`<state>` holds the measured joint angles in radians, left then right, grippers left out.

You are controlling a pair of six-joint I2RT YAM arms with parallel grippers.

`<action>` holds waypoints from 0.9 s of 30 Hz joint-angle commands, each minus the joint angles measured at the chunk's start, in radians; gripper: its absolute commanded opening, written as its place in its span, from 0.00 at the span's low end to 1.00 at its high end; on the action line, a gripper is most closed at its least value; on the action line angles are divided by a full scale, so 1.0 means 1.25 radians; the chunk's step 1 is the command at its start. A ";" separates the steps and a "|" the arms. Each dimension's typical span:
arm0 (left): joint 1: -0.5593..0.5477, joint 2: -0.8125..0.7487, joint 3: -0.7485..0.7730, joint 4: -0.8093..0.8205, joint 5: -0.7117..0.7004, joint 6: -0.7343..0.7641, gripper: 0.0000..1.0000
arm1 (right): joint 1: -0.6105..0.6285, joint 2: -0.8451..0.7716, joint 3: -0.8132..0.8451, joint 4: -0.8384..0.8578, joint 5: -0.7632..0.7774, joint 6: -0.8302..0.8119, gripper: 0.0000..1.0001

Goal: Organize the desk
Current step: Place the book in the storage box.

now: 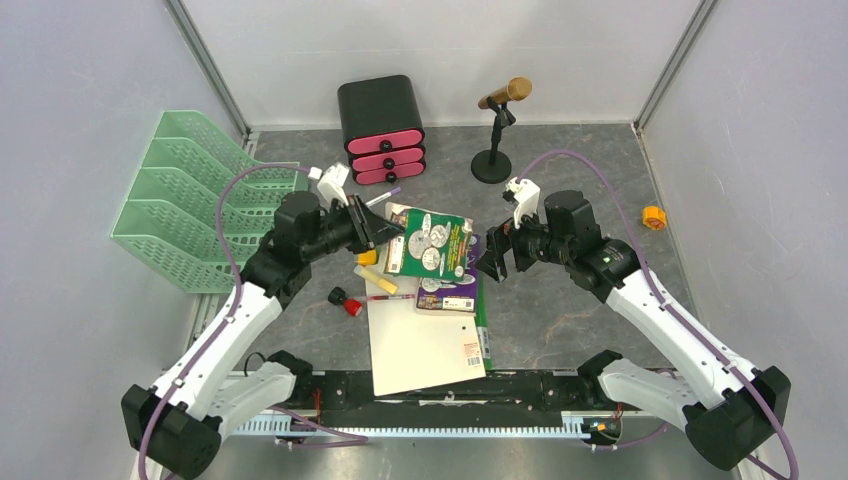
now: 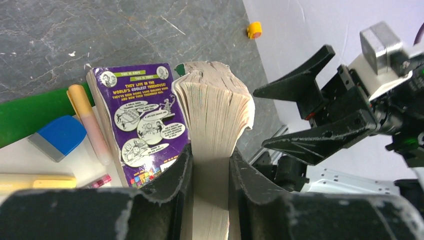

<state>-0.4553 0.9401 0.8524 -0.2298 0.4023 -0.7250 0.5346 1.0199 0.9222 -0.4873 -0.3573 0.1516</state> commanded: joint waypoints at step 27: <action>0.101 0.340 0.612 -0.912 -0.661 -0.208 0.02 | -0.001 0.030 0.022 0.014 -0.017 0.014 0.98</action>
<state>-0.3336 1.2919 1.4639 -1.1492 -0.1749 -0.8768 0.5346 1.0397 0.9215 -0.4870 -0.3626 0.1600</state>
